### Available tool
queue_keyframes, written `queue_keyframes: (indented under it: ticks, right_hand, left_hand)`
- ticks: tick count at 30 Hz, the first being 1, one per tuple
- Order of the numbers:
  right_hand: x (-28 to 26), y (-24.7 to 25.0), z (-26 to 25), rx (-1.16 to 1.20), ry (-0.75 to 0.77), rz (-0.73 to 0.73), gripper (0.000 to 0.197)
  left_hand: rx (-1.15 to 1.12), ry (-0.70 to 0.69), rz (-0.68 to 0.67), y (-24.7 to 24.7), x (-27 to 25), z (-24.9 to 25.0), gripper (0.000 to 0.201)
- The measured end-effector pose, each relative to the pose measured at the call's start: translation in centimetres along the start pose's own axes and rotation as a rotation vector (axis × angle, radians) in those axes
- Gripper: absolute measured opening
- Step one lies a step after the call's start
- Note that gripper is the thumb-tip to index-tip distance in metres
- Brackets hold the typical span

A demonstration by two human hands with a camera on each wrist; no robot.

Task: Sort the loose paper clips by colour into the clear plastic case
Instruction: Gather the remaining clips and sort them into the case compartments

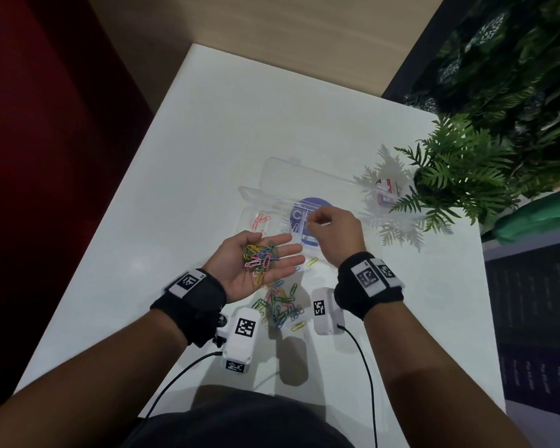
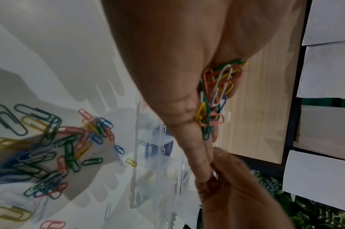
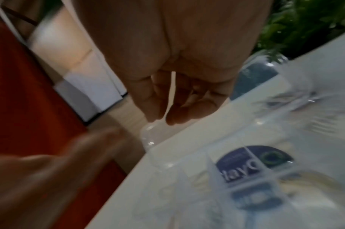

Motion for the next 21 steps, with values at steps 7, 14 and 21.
queue_keyframes:
  ticks: [7,14,21]
  right_hand:
    - [-4.4,-2.3,-4.1,-0.251,0.283,-0.237,0.013]
    - [-5.2,-2.6,-4.4,-0.188,0.261,-0.218,0.020]
    - [-5.8,-0.9,-3.9,0.002,0.265,-0.255,0.025]
  left_hand:
    - [-0.020,-0.007,-0.019,-0.1,0.2,-0.5,0.038]
    - [0.020,-0.030,0.016,-0.2,0.0,-0.8,0.037]
    - [-0.009,-0.046,-0.044,-0.7,-0.4,-0.6,0.041]
Point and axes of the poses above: each hand's wrist, its own x-axis towards the middle knuckle, its own y-axis out of the back of the hand, z = x × y, the point moved 6 cm from there along x, towards the middle knuckle, and after that the axes turned 6 degrees about z, right-handed, at the moved point
